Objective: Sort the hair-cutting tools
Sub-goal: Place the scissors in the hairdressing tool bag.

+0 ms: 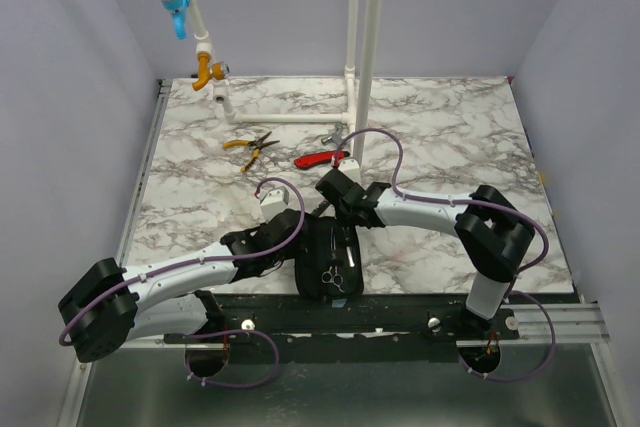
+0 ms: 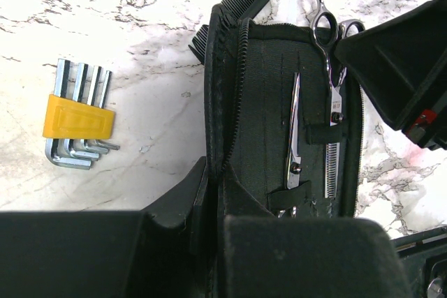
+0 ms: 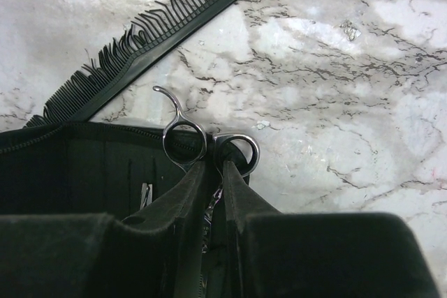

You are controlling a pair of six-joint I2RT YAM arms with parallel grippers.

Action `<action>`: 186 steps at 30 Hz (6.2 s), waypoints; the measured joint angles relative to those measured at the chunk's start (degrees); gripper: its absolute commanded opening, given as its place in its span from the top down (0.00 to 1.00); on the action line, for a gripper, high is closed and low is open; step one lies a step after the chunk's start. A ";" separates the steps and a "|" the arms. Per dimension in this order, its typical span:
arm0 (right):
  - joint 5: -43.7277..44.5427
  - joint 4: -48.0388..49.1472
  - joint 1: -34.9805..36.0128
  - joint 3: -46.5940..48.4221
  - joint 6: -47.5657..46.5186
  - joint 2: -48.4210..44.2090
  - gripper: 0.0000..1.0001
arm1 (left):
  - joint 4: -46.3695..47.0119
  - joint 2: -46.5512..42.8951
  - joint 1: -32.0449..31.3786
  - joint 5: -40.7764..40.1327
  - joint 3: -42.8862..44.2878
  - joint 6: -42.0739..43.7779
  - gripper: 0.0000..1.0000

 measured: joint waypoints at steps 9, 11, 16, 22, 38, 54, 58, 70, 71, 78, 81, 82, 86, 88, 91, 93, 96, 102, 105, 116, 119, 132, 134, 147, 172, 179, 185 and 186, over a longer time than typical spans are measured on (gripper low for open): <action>0.39 0.61 0.00 -0.52 -0.04 0.85 0.86 | 0.00 0.00 0.00 0.00 0.00 0.00 1.00; 0.50 0.74 0.00 -0.66 -0.09 0.85 0.90 | 0.00 0.00 0.00 0.00 0.00 0.02 1.00; 0.55 1.53 0.00 -1.44 -0.28 0.66 0.96 | 0.00 0.00 0.00 0.00 0.00 0.17 1.00; 0.46 2.69 0.00 -2.51 -0.46 -0.17 0.99 | 0.02 0.04 0.00 0.00 0.00 0.24 1.00; -0.63 4.24 2.19 -6.80 -0.44 -3.45 0.99 | 0.00 0.33 0.00 -0.04 0.02 0.22 1.00; -0.92 5.68 3.52 -9.62 0.28 -5.81 0.99 | 0.00 0.33 0.00 -0.04 0.02 0.20 1.00; -1.22 2.86 3.82 -10.19 1.25 -6.49 0.87 | 0.00 0.33 0.00 -0.04 0.02 0.20 1.00; -0.44 -0.04 4.15 -3.89 1.92 -6.43 0.66 | 0.04 0.48 0.00 -0.04 0.02 0.22 1.00; -0.42 -0.04 4.15 -3.04 1.90 -5.95 0.66 | 0.07 0.48 0.00 -0.07 0.02 0.24 1.00; -0.42 -0.13 4.15 -0.22 0.81 -1.75 0.72 | 0.17 0.48 0.00 -0.04 0.02 0.55 1.00; -0.39 -0.15 4.15 0.44 0.44 0.50 0.73 | 0.20 0.48 0.00 -0.04 0.02 0.81 1.00; -0.37 -0.39 4.15 0.44 0.42 1.01 0.73 | 0.22 0.48 0.00 -0.04 0.02 0.85 1.00; 0.20 -0.74 4.15 0.44 0.35 1.95 0.73 | 0.26 0.48 0.00 -0.04 0.02 1.07 1.00; 0.33 -0.74 4.15 0.46 0.31 2.01 0.73 | 0.26 0.48 0.00 -0.04 0.02 1.11 1.00; 0.50 -0.74 4.15 0.48 0.04 2.03 0.73 | 0.26 0.48 0.00 -0.04 0.02 1.22 1.00; 0.55 -0.72 4.13 0.48 -0.02 2.10 0.74 | 0.26 0.48 0.00 -0.04 0.02 1.25 1.00; 0.55 -0.70 3.93 0.55 -0.04 2.21 0.79 | 0.26 0.48 0.00 -0.02 0.02 1.27 1.00; 0.72 -0.48 3.78 0.59 -0.02 2.34 0.99 | 0.26 0.48 0.00 -0.04 0.02 1.29 1.00; 0.70 -0.15 3.76 0.31 0.13 2.29 0.99 | 0.26 0.48 0.00 -0.04 0.02 1.27 1.00; 0.61 4.90 3.76 -5.29 2.67 -1.16 0.99 | 0.13 0.48 0.00 -0.24 0.02 0.96 1.00; 0.37 6.12 3.78 -7.04 3.52 -2.29 0.99 | -0.02 0.48 0.00 -0.31 0.02 0.61 1.00; -1.09 8.35 3.82 -9.49 2.89 -3.96 0.99 | -0.85 1.20 0.00 -0.42 0.92 0.15 1.00; -1.42 8.74 3.82 -9.92 2.62 -4.24 0.99 | -0.92 1.25 0.00 -0.42 0.98 0.15 1.00; -4.13 12.17 3.82 -13.09 0.83 -6.25 0.99 | -1.01 1.64 0.00 -0.44 1.18 0.15 1.00; -3.17 19.61 5.25 -19.61 10.29 -9.27 1.00 | -2.21 2.05 -0.02 -1.38 1.42 -2.56 1.00; -2.67 20.94 5.79 -21.27 13.51 -10.19 1.00 | -2.60 2.05 -0.07 -1.95 1.42 -3.91 1.00; -1.90 20.96 7.96 -22.91 16.22 -11.50 1.00 | -3.28 2.05 -0.07 -3.30 1.42 -4.48 1.00; -1.77 20.98 8.09 -23.06 16.63 -11.65 1.00 | -3.32 2.05 -0.07 -3.39 1.42 -4.59 1.00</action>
